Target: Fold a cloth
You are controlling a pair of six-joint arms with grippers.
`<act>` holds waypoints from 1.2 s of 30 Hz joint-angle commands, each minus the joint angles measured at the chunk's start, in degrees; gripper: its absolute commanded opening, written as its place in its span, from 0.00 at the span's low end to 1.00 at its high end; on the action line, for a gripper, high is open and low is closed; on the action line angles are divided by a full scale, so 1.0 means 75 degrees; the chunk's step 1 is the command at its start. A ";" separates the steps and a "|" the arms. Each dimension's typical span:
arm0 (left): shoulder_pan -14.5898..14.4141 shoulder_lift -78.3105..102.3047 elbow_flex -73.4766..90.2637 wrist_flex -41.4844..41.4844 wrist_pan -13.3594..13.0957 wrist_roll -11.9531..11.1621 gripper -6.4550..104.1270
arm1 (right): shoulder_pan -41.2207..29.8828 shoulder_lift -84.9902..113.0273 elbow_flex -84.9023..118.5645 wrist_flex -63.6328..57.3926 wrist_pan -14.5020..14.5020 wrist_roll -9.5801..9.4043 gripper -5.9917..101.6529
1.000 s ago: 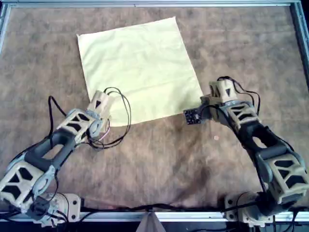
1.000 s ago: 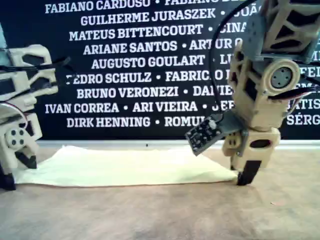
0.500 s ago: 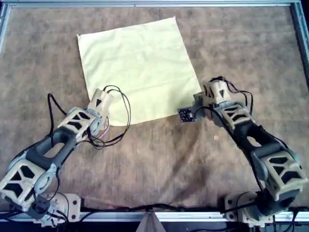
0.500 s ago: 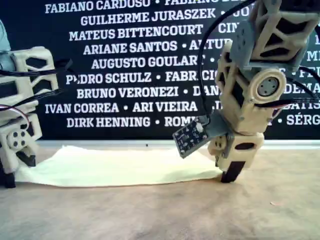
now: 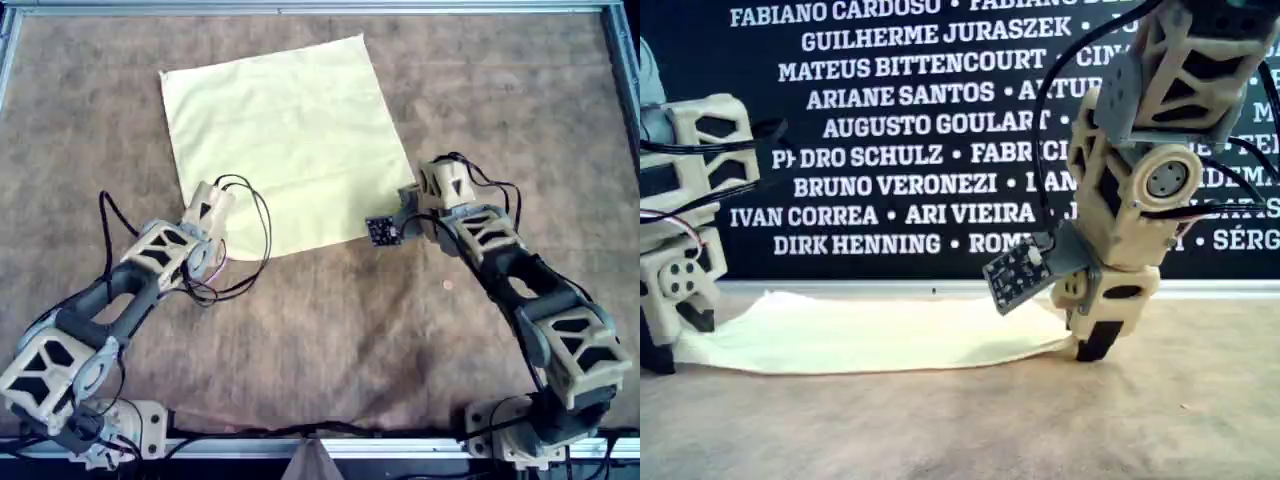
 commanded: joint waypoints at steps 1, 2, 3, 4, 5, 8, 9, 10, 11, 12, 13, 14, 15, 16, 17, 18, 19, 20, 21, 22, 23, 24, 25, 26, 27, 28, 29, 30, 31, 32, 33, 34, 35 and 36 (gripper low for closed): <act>0.0035 0.0035 -0.0270 -0.0082 -0.0070 0.0012 0.79 | 0.0035 0.0094 -0.0434 -0.0223 -0.0012 -0.0035 0.43; 0.0035 0.0035 -0.0246 -0.0082 -0.0070 0.0012 0.77 | 0.0035 0.0094 -0.0434 -0.0293 -0.0012 -0.0035 0.37; 0.0035 0.0047 -0.0234 -0.0082 -0.0070 0.0012 0.74 | 0.0035 0.0094 -0.0445 -0.0305 -0.0012 0.0047 0.31; 0.0035 0.0047 -0.0234 -0.0082 -0.0082 0.0012 0.70 | 0.0035 0.0094 -0.0445 -0.0316 -0.0012 0.0070 0.25; 0.0070 0.0047 -0.0293 -0.0082 -0.0082 -0.0012 0.65 | 0.0035 0.0094 -0.0457 -0.0328 -0.0012 0.0070 0.20; 0.0070 0.0164 -0.0387 -0.0094 -0.0070 -0.0070 0.48 | 0.0035 0.0094 -0.0457 -0.0328 -0.0012 0.0047 0.11; 0.0070 0.0187 -0.0398 -0.0094 -0.0012 -0.0070 0.41 | 0.0023 0.0094 -0.0457 -0.0328 -0.0012 0.0000 0.10; 0.0070 0.0199 -0.0398 -0.0117 0.0023 -0.0070 0.35 | -0.0012 0.0094 -0.0445 -0.0328 -0.0012 -0.0012 0.10; 0.0070 0.0199 -0.0398 -0.0188 0.0035 -0.0070 0.30 | -0.0023 0.0094 -0.0445 -0.0328 -0.0012 0.0070 0.09; 0.0059 0.0199 -0.0398 -0.0293 0.0035 -0.0070 0.24 | -0.0035 0.0094 -0.0445 -0.0328 -0.0012 0.0070 0.09; 0.0070 0.0199 -0.0387 -0.0422 0.0035 -0.0070 0.20 | -0.0023 0.0094 -0.0445 -0.0328 -0.0012 0.0070 0.09; 0.0070 0.0199 -0.0375 -0.0539 0.0035 -0.0070 0.15 | -0.0012 0.0094 -0.0445 -0.0316 -0.0012 0.0070 0.09; 0.0059 0.0199 -0.0363 -0.0621 0.0035 -0.0070 0.11 | 0.0000 0.0094 -0.0445 -0.0316 -0.0012 0.0070 0.09; 0.0023 0.0152 -0.0363 -0.0645 0.0035 -0.0070 0.07 | 0.0000 0.0094 -0.0445 -0.0316 -0.0012 0.0012 0.09; 0.0000 0.0094 -0.0363 -0.0645 0.0059 -0.0070 0.05 | 0.0000 0.0094 -0.0445 -0.0305 -0.0012 -0.0012 0.09; -0.0023 0.0059 -0.0352 -0.0645 0.0070 -0.0070 0.03 | -0.0023 0.0129 -0.0398 -0.0293 -0.0012 -0.0023 0.08; -0.0035 0.0059 -0.0305 -0.0645 0.0070 -0.0070 0.04 | -0.0035 0.0188 -0.0316 -0.0281 -0.0012 0.0047 0.07; -0.0035 0.0059 -0.0281 -0.0633 0.0070 -0.0070 0.05 | -0.0047 0.0246 -0.0234 -0.0281 -0.0012 0.0070 0.07; -0.0035 0.0105 -0.0270 -0.0621 0.0070 -0.0070 0.05 | -0.0047 0.0270 -0.0199 -0.0234 -0.0012 0.0070 0.06; 0.0000 0.0164 -0.0258 -0.0609 0.0059 -0.0070 0.05 | -0.0047 0.0281 -0.0199 -0.0199 -0.0012 0.0070 0.06; 0.0059 0.0199 -0.0246 -0.0598 0.0059 -0.0070 0.05 | -0.0035 0.0281 -0.0188 -0.0199 -0.0012 0.0082 0.06; 0.0059 0.0199 -0.0258 -0.0598 0.0035 0.0012 0.05 | -0.0012 0.0281 -0.0188 -0.0188 -0.0012 0.0082 0.06; 0.0059 0.0199 -0.0258 -0.0598 -0.0047 0.0023 0.05 | 0.0000 0.0293 -0.0188 -0.0188 -0.0012 0.0082 0.06; 0.0070 0.0199 -0.0258 -0.0609 -0.0059 0.0023 0.05 | 0.0012 0.0305 -0.0199 -0.0176 -0.0012 0.0082 0.06; 0.0070 0.0199 -0.0258 -0.0609 -0.0059 0.0023 0.05 | 0.0012 0.0316 -0.0199 -0.0176 0.0012 0.0082 0.06; 0.0070 0.0199 -0.0246 -0.0621 -0.0059 0.0023 0.05 | 0.0012 0.0316 -0.0199 -0.0164 0.0012 0.0082 0.06; 0.0070 0.0199 -0.0246 -0.0621 0.0000 0.0023 0.05 | 0.0012 0.0316 -0.0199 -0.0164 0.0023 0.0082 0.06; 0.0070 0.0199 -0.0246 -0.0621 0.0035 0.0035 0.05 | 0.0012 0.0316 -0.0199 -0.0164 0.0023 0.0082 0.06; 0.0070 0.0199 -0.0270 -0.0609 0.0035 0.0035 0.05 | 0.0012 0.0316 -0.0188 -0.0164 0.0000 0.0082 0.06; 0.0070 0.0199 -0.0234 -0.0609 0.0035 0.0035 0.05 | 0.0012 0.0328 -0.0188 -0.0152 0.0000 0.0082 0.06; 0.0070 0.0211 -0.0211 -0.0598 -0.0059 0.0035 0.05 | 0.0012 0.0340 -0.0188 -0.0152 -0.0012 0.0082 0.06; 0.0082 0.0211 -0.0211 -0.0598 -0.0059 0.0035 0.05 | 0.0012 0.0422 -0.0176 -0.0152 -0.0012 0.0082 0.06; 0.0082 0.0211 -0.0258 -0.0598 -0.0059 0.0035 0.05 | 0.0000 0.0551 -0.0164 -0.0152 -0.0012 0.0082 0.06; 0.0082 0.0211 -0.0305 -0.0586 -0.0059 0.0035 0.05 | -0.0023 0.0691 -0.0152 -0.0141 -0.0012 0.0082 0.06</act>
